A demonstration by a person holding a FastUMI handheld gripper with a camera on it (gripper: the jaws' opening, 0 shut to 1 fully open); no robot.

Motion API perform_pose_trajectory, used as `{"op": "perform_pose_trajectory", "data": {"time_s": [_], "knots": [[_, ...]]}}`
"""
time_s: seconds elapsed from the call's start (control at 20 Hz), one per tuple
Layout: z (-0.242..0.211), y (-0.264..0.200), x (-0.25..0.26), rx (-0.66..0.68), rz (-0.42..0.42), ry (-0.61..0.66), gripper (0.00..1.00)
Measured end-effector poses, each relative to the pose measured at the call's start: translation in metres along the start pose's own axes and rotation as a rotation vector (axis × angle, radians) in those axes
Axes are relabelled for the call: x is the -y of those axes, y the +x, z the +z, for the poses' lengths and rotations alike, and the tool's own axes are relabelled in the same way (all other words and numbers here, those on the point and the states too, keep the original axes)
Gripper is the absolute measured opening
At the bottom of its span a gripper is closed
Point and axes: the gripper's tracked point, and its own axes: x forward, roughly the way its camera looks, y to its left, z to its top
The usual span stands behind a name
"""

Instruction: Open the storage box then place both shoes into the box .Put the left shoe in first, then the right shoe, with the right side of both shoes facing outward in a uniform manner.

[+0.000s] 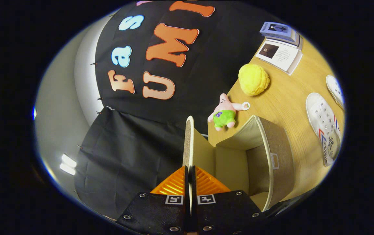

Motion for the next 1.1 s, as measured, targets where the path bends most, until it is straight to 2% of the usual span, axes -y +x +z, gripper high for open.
{"op": "perform_pose_trajectory", "data": {"time_s": [0.35,0.5,0.75,0.9,1.0,1.05,1.1], "knots": [[-0.011,0.024,-0.043,0.012,-0.12,-0.164,0.02],[-0.02,0.04,-0.064,0.011,-0.133,-0.218,0.02],[-0.036,0.077,-0.089,-0.027,-0.138,-0.229,0.03],[-0.045,0.093,-0.097,-0.042,-0.133,-0.272,0.09],[-0.051,0.096,-0.099,-0.048,-0.12,-0.28,0.17],[-0.048,0.098,-0.098,-0.033,-0.128,-0.296,0.28],[-0.044,0.099,-0.098,-0.019,-0.14,-0.321,0.32]]}}
